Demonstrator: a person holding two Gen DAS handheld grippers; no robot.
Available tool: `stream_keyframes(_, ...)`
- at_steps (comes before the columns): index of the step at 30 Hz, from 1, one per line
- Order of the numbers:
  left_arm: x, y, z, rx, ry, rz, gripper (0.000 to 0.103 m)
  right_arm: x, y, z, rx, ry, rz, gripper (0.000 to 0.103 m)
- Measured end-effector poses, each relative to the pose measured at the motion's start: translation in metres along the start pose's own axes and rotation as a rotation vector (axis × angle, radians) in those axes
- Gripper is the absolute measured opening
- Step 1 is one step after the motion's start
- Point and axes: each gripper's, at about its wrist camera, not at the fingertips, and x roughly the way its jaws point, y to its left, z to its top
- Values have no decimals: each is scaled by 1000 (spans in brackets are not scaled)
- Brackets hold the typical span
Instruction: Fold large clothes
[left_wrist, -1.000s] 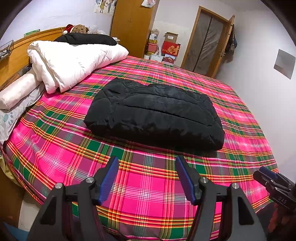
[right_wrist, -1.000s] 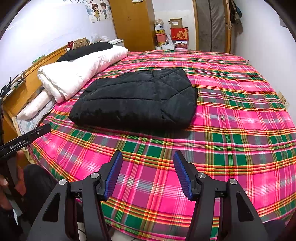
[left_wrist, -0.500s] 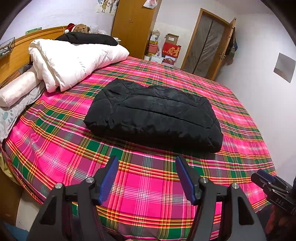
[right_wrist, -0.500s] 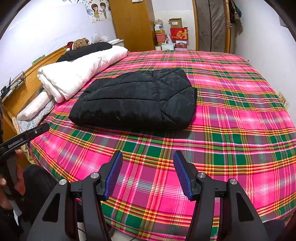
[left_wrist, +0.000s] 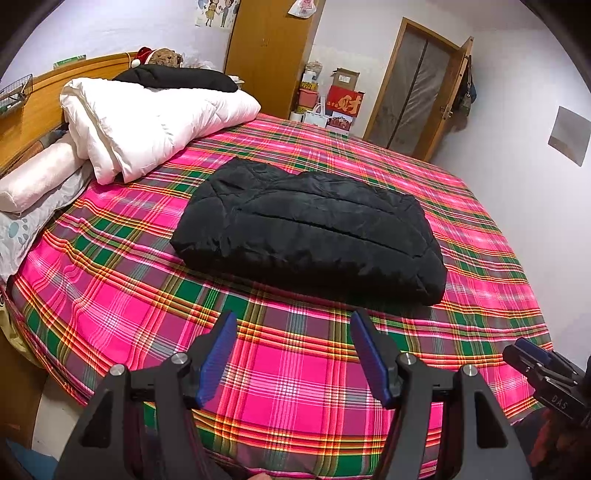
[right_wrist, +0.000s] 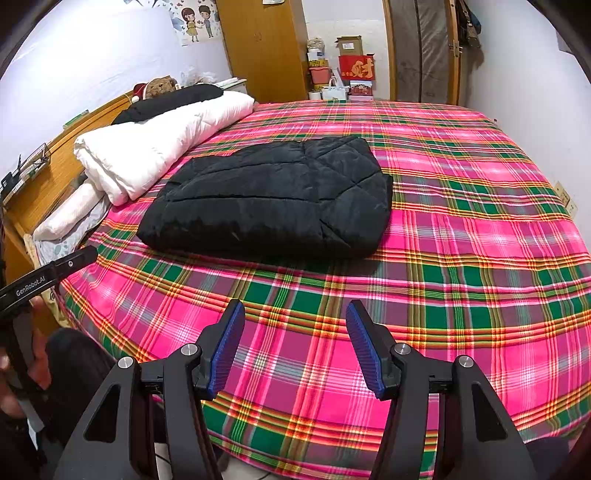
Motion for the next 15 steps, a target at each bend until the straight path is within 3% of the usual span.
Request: stream_keyframes(15,1,-5,-1,9,20,0,66,0,-4,-1,5,2,3,58)
